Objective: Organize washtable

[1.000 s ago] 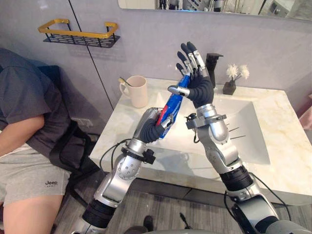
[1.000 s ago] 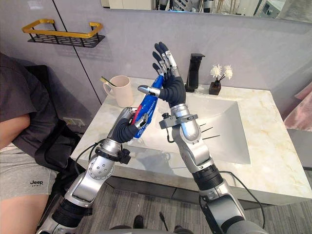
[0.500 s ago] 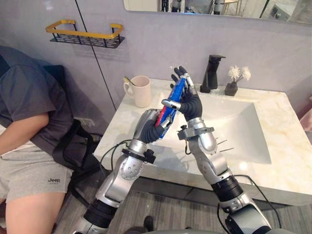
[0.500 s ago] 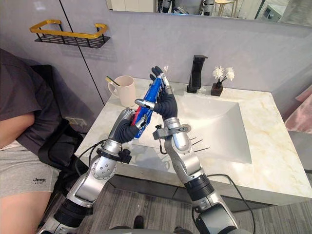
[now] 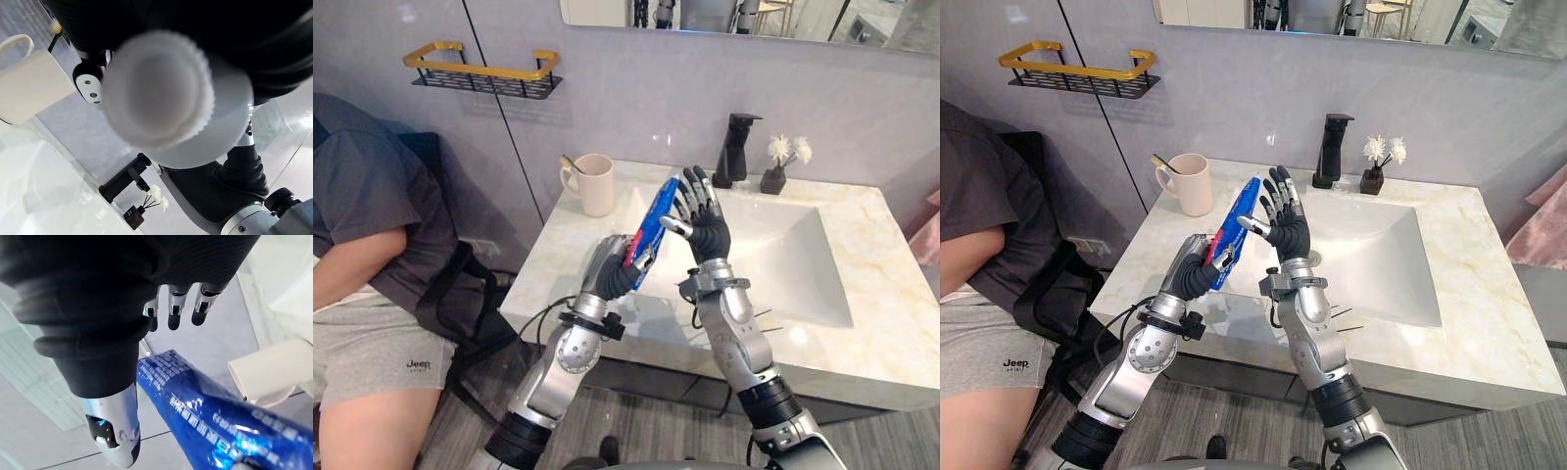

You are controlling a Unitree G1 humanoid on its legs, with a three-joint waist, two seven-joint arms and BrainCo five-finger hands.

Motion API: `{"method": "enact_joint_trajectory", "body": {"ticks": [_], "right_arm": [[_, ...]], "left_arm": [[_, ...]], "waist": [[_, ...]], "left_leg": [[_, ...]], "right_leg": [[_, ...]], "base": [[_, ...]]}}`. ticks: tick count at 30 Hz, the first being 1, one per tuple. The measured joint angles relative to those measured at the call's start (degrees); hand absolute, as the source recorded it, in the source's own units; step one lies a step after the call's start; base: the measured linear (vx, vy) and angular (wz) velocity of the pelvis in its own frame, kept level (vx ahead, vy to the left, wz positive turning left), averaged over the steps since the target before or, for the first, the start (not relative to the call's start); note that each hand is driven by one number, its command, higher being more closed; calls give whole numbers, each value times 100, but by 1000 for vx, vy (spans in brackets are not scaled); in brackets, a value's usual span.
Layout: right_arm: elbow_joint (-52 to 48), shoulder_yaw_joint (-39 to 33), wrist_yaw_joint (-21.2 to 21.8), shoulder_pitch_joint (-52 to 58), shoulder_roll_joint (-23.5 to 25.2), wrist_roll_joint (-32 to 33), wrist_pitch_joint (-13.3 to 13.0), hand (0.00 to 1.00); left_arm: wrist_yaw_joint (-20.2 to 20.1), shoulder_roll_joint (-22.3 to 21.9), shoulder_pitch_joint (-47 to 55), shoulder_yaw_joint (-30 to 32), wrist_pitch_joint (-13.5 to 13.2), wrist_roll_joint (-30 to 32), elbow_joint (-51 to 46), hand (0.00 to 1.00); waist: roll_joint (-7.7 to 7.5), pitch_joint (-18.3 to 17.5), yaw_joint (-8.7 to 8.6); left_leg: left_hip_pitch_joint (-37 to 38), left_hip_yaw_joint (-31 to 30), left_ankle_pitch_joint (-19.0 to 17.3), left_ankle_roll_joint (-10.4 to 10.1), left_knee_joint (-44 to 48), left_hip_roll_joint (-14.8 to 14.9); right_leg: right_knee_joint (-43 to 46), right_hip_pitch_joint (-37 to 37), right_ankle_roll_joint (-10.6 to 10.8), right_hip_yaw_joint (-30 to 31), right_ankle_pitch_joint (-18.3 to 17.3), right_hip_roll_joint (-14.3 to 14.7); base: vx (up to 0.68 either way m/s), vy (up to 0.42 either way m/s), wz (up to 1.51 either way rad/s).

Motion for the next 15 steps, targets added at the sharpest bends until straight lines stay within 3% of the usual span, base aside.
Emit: {"method": "enact_joint_trajectory", "body": {"ticks": [7,15], "right_arm": [[306,334,104,5,31,1018,111,0],[358,636,114,-5,-202,2176,102,0]], "left_arm": [[-23,40,-8,-323,16,1,246,100],[-16,396,-152,-736,77,3,339,100]], "waist": [[-61,-123,0],[-115,-160,10]], "left_leg": [[-72,0,9,-3,3,8],[-165,-6,39,-29,8,57]], "right_leg": [[-39,-52,-6,7,39,0],[-219,-67,-56,24,192,31]], "base": [[0,0,0],[-16,-9,-1]]}}
